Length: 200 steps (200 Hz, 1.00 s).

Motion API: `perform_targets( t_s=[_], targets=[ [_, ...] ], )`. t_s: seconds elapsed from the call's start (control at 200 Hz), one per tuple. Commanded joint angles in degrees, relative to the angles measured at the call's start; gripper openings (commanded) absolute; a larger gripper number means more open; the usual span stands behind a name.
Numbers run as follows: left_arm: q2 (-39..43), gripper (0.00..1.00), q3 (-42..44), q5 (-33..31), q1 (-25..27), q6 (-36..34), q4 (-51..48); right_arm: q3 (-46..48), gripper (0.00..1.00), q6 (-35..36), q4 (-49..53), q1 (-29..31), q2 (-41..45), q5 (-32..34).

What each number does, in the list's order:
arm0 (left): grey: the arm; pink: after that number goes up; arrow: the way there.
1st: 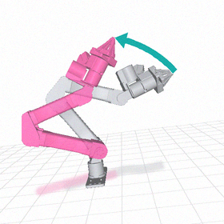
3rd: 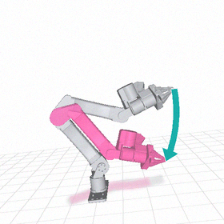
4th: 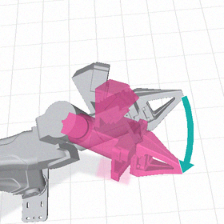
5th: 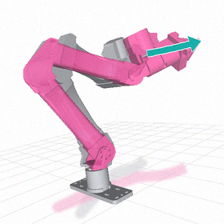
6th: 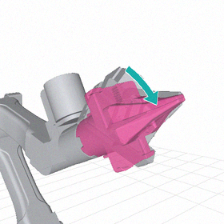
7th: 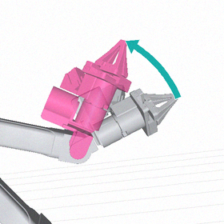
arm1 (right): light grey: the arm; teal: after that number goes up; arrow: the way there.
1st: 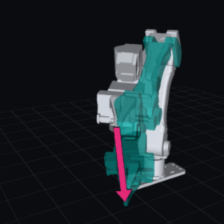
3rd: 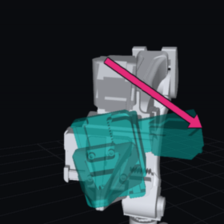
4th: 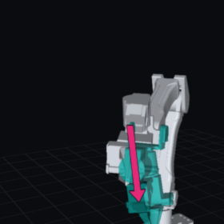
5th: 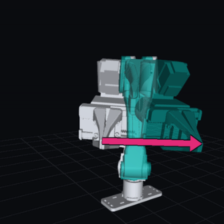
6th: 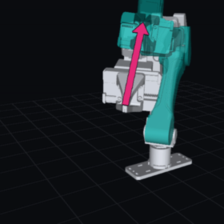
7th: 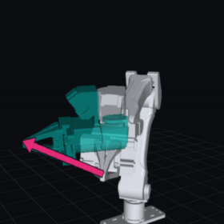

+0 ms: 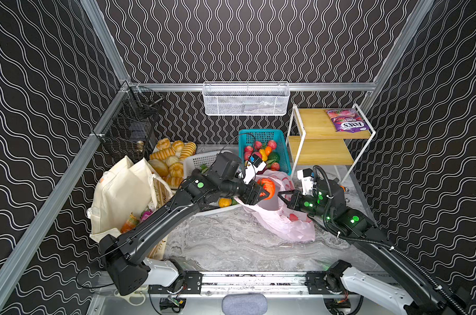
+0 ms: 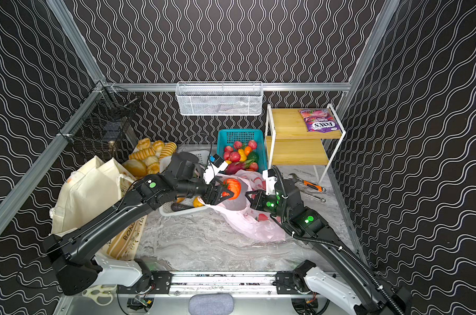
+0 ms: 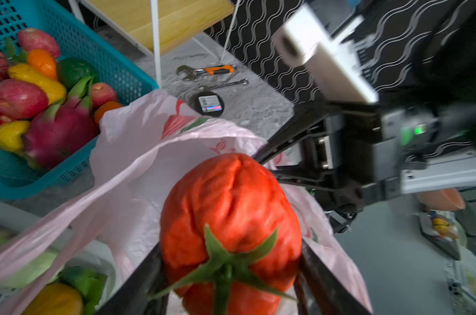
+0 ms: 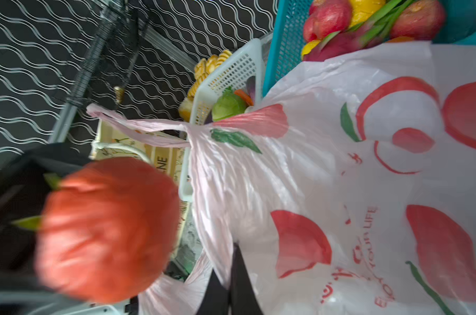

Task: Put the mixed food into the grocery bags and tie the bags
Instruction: 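Carry the tomato to the pink bag held by the right gripper and drop it in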

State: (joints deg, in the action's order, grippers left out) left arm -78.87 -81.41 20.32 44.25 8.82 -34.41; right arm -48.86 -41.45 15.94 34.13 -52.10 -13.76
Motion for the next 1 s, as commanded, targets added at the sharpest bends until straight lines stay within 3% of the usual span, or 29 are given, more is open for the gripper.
perform_targets(
  t_s=[0.0,0.13,0.275,0.556,0.831,0.996],
  targets=[
    [-2.0,0.53,0.0,-4.3,0.1,-1.8,-2.4,0.1,0.00,-2.0,-5.5,-0.5,0.2,-4.2],
    [-2.9,0.55,1.1,-4.6,0.3,0.1,1.0,-0.4,0.00,-0.8,-6.7,-0.6,-0.5,-8.8],
    [-4.0,0.63,0.5,-5.5,0.3,0.5,1.4,-0.1,0.00,-1.2,-6.3,-0.7,-0.1,-7.8],
    [-2.4,0.90,0.6,-7.9,0.3,0.4,1.9,0.7,0.00,-4.1,-4.6,-1.9,1.1,-2.6],
    [-1.3,0.95,-3.1,2.1,0.4,2.1,4.6,1.6,0.00,-10.5,1.7,-3.6,1.5,7.2],
    [0.9,0.94,-5.3,3.6,0.3,2.9,6.7,1.9,0.00,-13.2,4.2,-4.0,1.0,11.3]
  ],
)
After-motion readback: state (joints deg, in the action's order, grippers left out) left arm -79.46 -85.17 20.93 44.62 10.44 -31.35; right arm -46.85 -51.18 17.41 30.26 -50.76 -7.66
